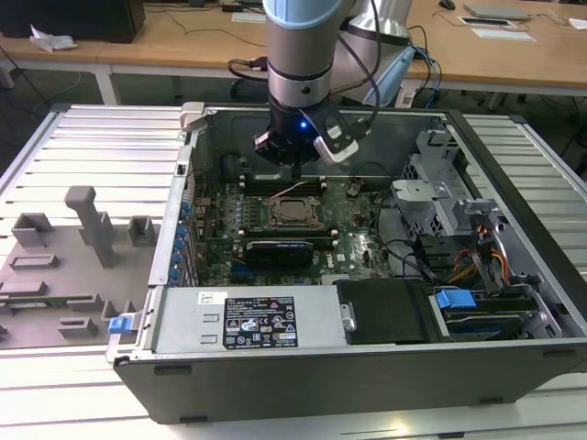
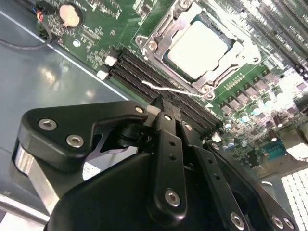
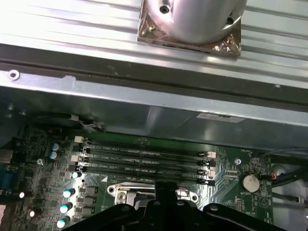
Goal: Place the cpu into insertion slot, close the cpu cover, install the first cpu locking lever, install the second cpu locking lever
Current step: 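Install the first cpu locking lever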
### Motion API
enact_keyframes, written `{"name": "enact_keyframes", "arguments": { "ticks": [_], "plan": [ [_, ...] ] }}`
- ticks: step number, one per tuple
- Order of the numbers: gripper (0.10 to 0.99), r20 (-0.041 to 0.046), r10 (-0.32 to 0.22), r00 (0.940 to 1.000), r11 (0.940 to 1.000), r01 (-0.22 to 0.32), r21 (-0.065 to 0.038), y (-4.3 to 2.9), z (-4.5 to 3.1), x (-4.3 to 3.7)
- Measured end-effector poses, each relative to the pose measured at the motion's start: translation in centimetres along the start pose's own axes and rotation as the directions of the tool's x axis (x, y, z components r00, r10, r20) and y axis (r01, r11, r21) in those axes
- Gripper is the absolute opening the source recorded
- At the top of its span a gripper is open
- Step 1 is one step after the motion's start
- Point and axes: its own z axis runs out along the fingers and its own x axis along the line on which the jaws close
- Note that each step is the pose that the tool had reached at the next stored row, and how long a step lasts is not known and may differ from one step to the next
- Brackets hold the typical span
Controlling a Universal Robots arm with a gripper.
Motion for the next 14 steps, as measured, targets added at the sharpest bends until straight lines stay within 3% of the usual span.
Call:
{"name": "enact_keyframes", "arguments": {
  "ticks": [2,3,5,10,11,14],
  "plan": [
    [0.106,0.0256,-0.008,0.9996,0.9999,0.007,0.015,0.11,0.07,0.15],
    [0.106,0.0339,-0.01,0.9994,0.9998,0.009,0.018,0.15,0.09,0.18],
    [0.106,0.0589,-0.016,0.9981,0.9996,0.015,0.023,0.28,0.17,0.34],
    [0.106,0.0939,-0.026,0.9953,0.9993,0.023,0.028,0.38,0.34,0.91],
    [0.106,0.1048,-0.029,0.9941,0.9992,0.026,0.029,0.38,0.46,1.13],
    [0.106,0.1165,-0.032,0.9927,0.9991,0.028,0.031,0.32,0.75,1.27]
  ]
}}
